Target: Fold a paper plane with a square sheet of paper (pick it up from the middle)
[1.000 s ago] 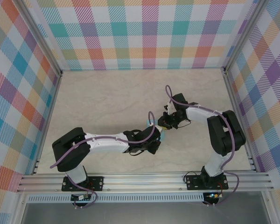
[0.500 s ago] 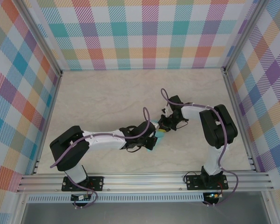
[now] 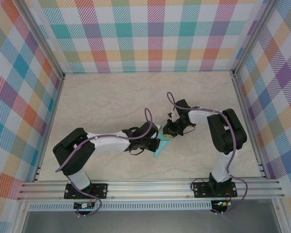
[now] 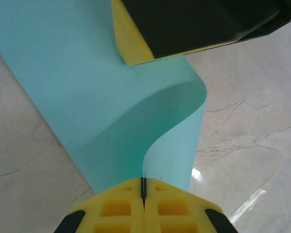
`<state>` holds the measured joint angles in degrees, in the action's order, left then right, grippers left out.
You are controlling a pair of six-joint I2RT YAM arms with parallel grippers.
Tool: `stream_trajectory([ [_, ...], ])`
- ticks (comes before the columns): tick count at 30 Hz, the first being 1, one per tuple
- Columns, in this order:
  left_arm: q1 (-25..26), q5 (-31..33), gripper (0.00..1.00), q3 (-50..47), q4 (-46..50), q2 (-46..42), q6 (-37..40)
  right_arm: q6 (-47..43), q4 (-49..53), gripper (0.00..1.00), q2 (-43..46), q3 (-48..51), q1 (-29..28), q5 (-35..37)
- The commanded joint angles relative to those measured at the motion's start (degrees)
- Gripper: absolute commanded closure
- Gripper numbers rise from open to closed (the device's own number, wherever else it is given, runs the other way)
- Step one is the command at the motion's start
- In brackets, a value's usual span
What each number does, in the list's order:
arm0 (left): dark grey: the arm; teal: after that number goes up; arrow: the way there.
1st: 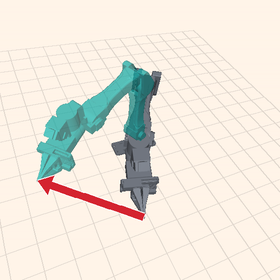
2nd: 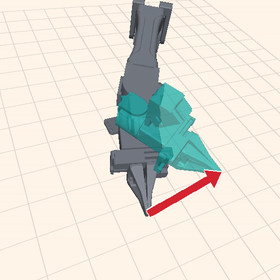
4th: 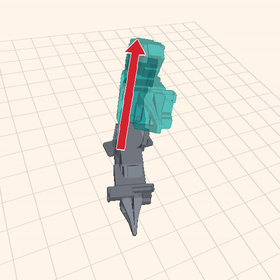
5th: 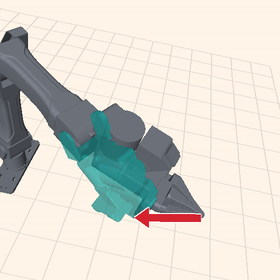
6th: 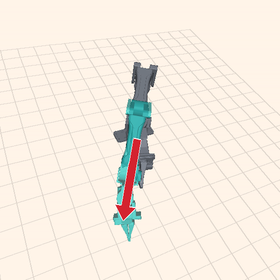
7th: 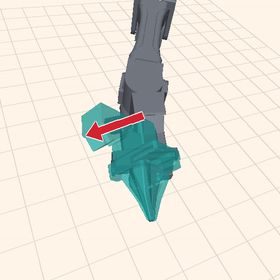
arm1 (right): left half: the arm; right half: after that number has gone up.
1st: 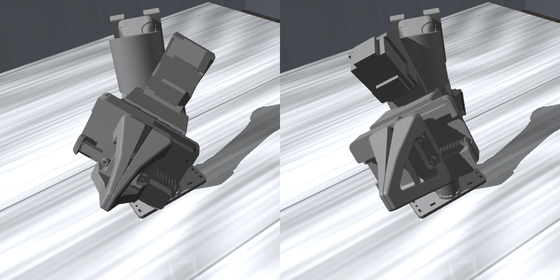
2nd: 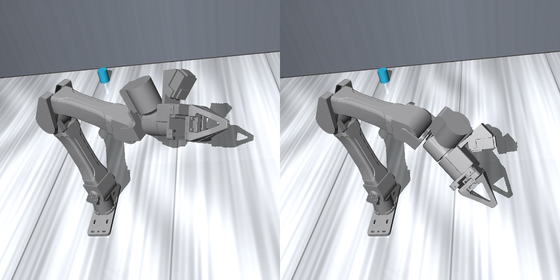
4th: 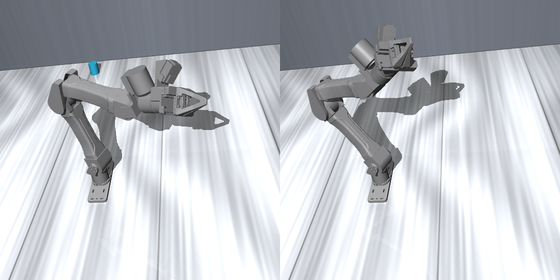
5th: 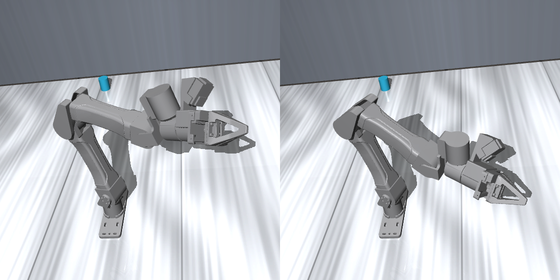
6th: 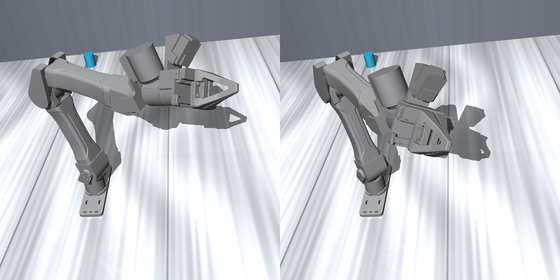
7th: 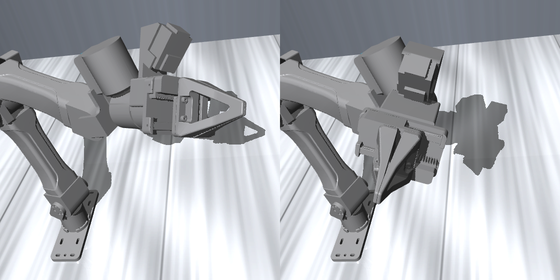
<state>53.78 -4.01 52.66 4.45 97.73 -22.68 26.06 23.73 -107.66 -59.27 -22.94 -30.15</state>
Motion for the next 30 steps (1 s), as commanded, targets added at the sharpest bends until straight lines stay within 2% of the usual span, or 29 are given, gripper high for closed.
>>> stream_trajectory([
  [1, -1.04, -0.29, 1.00, 2.30, 1.10, 2.03, 1.21, -1.15, 1.78, 0.90, -1.24, -0.15, -0.31, 2.14],
  [8, -1.39, 2.53, 1.00, 3.14, 2.23, 3.93, 1.01, -1.10, 1.89, 0.89, -1.09, -0.15, -0.35, 2.12],
  [30, -1.64, 2.50, 1.00, 2.23, 3.14, 3.37, -1.14, -1.14, 1.74, 0.89, -1.38, 0.20, -0.35, 2.73],
])
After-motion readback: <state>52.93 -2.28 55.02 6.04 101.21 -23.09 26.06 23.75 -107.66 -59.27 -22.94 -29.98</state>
